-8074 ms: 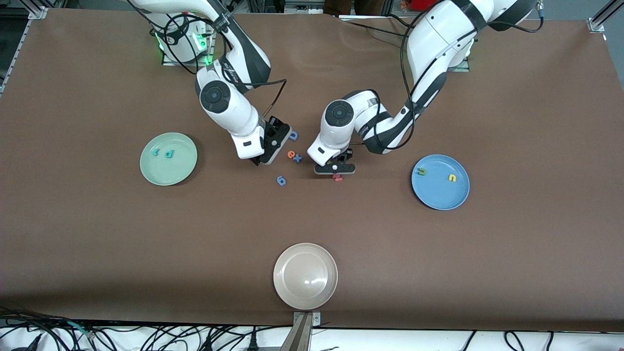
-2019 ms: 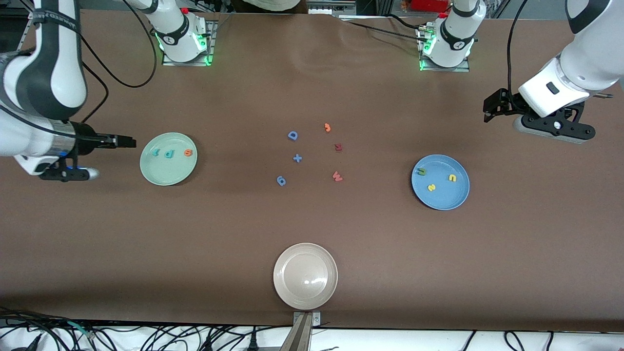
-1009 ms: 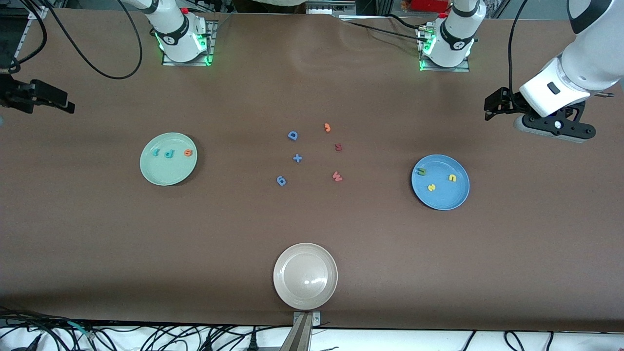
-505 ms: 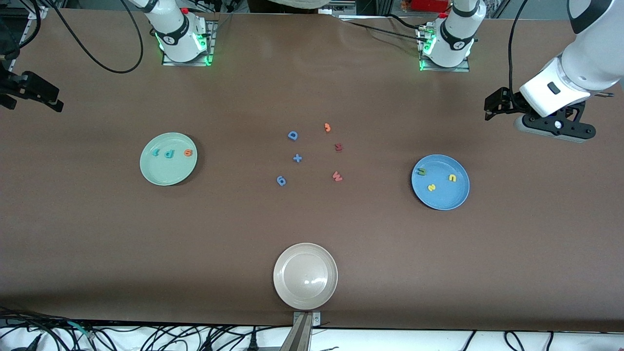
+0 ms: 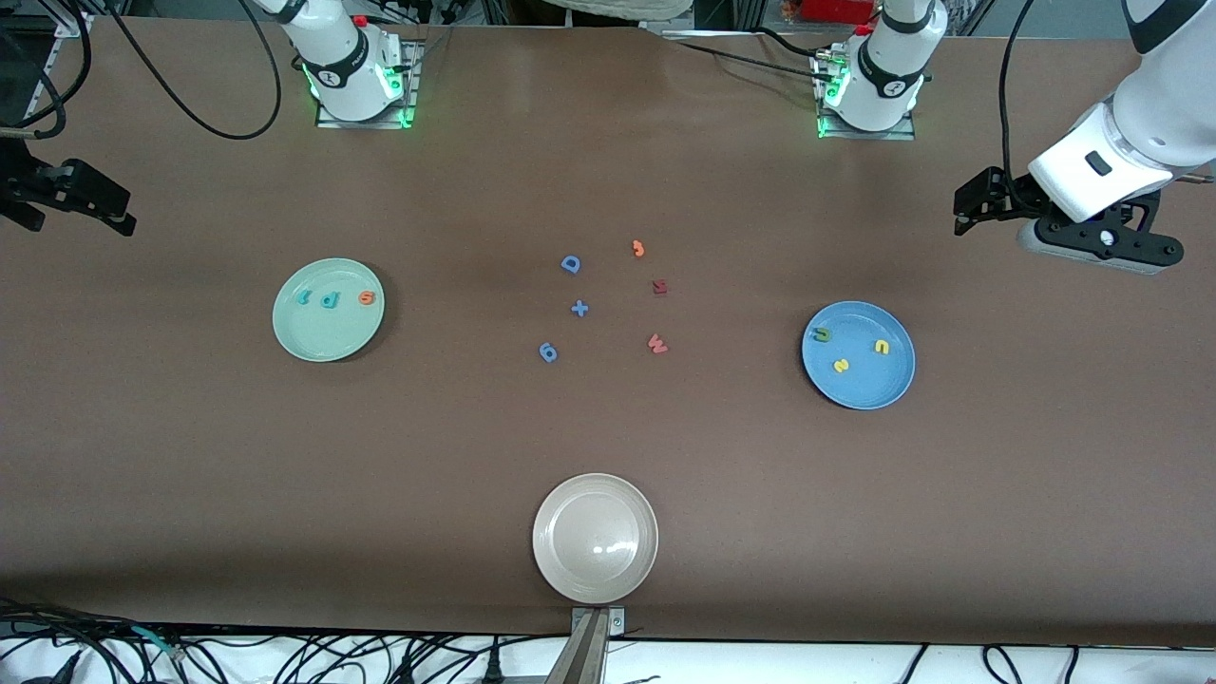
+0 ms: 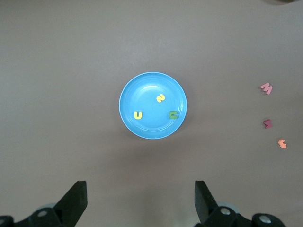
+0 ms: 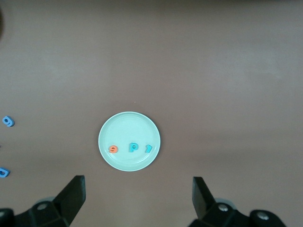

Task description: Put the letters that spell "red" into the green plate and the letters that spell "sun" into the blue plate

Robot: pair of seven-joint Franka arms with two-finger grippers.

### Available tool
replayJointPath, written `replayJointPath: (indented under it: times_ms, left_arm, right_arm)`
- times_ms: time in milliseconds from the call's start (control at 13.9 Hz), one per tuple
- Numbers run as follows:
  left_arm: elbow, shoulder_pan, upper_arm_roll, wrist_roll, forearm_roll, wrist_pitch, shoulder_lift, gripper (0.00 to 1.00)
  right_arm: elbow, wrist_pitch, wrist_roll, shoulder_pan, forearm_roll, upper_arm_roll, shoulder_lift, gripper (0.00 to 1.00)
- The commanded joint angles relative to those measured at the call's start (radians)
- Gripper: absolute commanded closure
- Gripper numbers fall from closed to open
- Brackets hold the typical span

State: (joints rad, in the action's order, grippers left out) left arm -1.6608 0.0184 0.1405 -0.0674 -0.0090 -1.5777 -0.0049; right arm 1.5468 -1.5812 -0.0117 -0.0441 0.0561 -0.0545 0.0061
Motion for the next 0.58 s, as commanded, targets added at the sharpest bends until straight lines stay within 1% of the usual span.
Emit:
replayJointPath:
  times_ms: [0, 216, 505]
  left_arm:
    - [0.030, 0.018, -0.009, 0.029, -0.002, 0.018, 0.016, 0.00]
    - [0.030, 0.020, -0.009, 0.084, 0.010, 0.018, 0.013, 0.00]
    - [0.030, 0.055, -0.009, 0.070, -0.002, 0.015, 0.016, 0.00]
  right_arm:
    - [0.022, -0.020, -0.011, 0.018, 0.016, 0.022, -0.011, 0.00]
    - [0.018, -0.039, -0.010, 0.016, 0.016, 0.022, -0.005, 0.00]
    - [-0.005, -0.028, -0.007, 0.018, 0.004, 0.021, -0.006, 0.00]
